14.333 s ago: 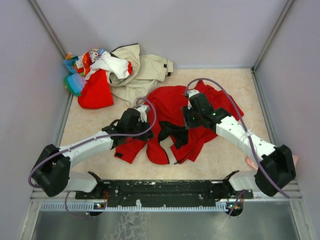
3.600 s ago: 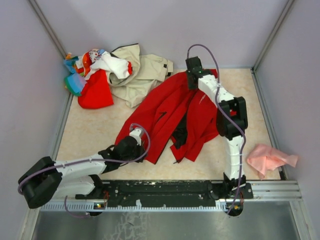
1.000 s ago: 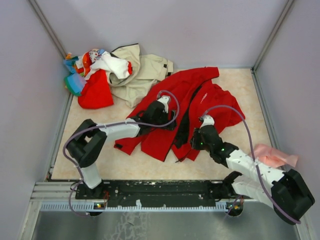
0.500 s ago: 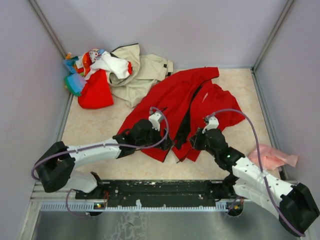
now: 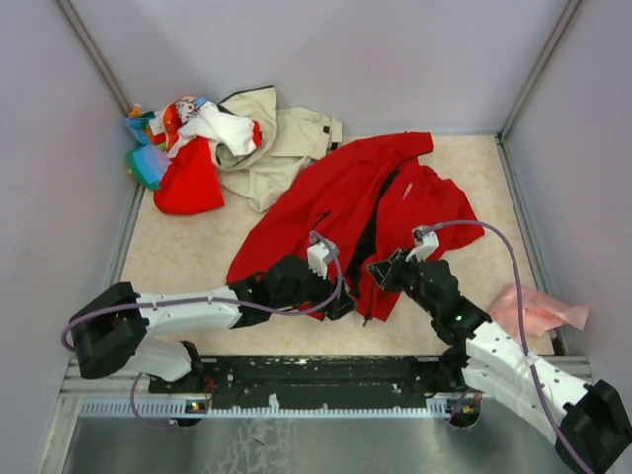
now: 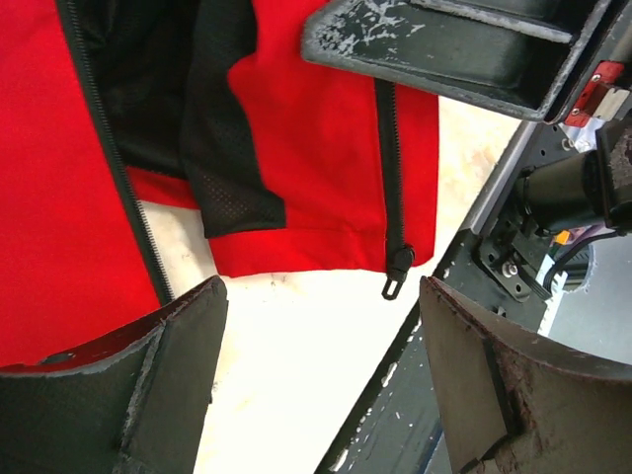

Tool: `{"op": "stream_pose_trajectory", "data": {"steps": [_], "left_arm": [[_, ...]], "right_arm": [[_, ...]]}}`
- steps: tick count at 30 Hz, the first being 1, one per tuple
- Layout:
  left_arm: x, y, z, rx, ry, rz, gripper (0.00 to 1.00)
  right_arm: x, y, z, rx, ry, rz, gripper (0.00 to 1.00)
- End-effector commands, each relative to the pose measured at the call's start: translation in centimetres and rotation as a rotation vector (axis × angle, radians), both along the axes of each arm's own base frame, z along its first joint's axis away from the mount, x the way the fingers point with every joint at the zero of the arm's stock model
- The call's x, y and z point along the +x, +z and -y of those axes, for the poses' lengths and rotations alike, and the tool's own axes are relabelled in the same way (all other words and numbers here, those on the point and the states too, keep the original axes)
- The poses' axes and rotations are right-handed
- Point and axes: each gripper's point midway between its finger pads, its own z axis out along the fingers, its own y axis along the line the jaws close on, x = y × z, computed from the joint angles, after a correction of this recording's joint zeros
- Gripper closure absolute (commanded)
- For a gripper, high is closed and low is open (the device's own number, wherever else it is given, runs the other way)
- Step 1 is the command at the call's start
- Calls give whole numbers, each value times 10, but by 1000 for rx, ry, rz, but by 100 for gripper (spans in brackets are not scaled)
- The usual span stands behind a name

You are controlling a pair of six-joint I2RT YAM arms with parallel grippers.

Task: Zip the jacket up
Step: Pick up the jacket from the center of the board, then adjust the zipper on the jacket.

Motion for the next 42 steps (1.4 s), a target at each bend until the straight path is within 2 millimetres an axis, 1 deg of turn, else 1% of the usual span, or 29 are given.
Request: {"op": "stream_pose_trajectory", "data": {"steps": [1, 4, 9, 13, 18, 31, 36, 42], "left_arm": [[-2, 21, 14, -68, -28, 48, 17], [-2, 21, 16, -71, -25, 43, 17], [1, 19, 20, -72, 0, 27, 18], [6, 14, 23, -53, 26, 1, 23], [7, 18, 27, -72, 27, -2, 26], [10, 2, 38, -32, 20, -25, 33], [11, -2, 39, -24, 22, -31, 37], [12, -6, 37, -9, 34, -31, 45]], "right_arm": [[-1, 43, -17, 169, 48, 101, 91], [-3, 47, -21, 204, 66, 107, 92], [-5, 48, -29, 234, 99, 94, 93], [-4, 42, -32, 226, 104, 68, 93], [-2, 33, -34, 212, 104, 43, 93], [-2, 27, -42, 211, 122, 26, 93], [-3, 25, -47, 204, 131, 21, 92], [-4, 20, -57, 161, 136, 13, 90]]}}
